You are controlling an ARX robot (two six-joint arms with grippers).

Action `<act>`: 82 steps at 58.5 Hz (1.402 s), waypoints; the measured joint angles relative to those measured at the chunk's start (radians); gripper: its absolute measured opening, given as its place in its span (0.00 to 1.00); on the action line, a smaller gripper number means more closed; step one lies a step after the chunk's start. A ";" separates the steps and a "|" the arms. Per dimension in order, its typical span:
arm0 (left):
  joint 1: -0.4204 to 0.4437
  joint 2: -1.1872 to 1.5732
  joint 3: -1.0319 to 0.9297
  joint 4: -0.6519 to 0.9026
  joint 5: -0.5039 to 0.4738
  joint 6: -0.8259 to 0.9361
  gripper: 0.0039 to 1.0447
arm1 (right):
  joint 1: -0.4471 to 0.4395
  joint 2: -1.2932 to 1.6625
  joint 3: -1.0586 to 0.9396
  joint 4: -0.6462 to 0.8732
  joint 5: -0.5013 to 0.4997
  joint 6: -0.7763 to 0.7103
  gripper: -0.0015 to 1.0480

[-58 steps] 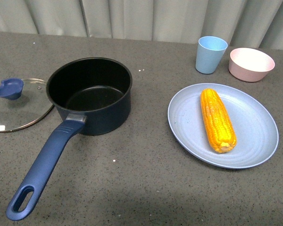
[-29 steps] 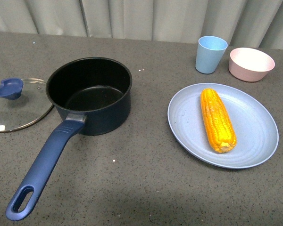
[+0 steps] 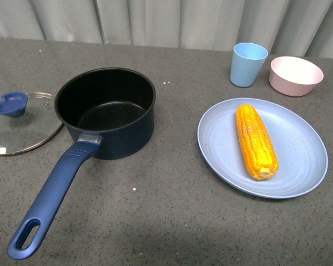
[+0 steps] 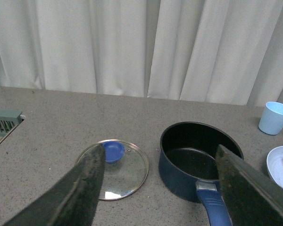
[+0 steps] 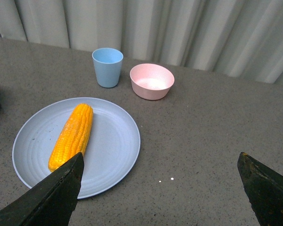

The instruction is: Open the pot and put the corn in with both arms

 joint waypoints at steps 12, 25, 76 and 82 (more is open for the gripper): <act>0.000 0.000 0.000 0.000 0.000 0.002 0.94 | 0.047 0.679 0.182 0.226 0.023 0.035 0.91; 0.000 0.000 0.000 0.000 0.000 0.003 0.94 | 0.137 1.080 0.389 0.195 0.014 0.142 0.91; 0.000 0.000 0.000 0.000 0.000 0.002 0.94 | 0.299 1.561 0.857 -0.068 0.062 0.398 0.90; 0.000 0.000 0.000 0.000 0.000 0.002 0.94 | 0.305 1.573 0.867 -0.074 0.063 0.401 0.75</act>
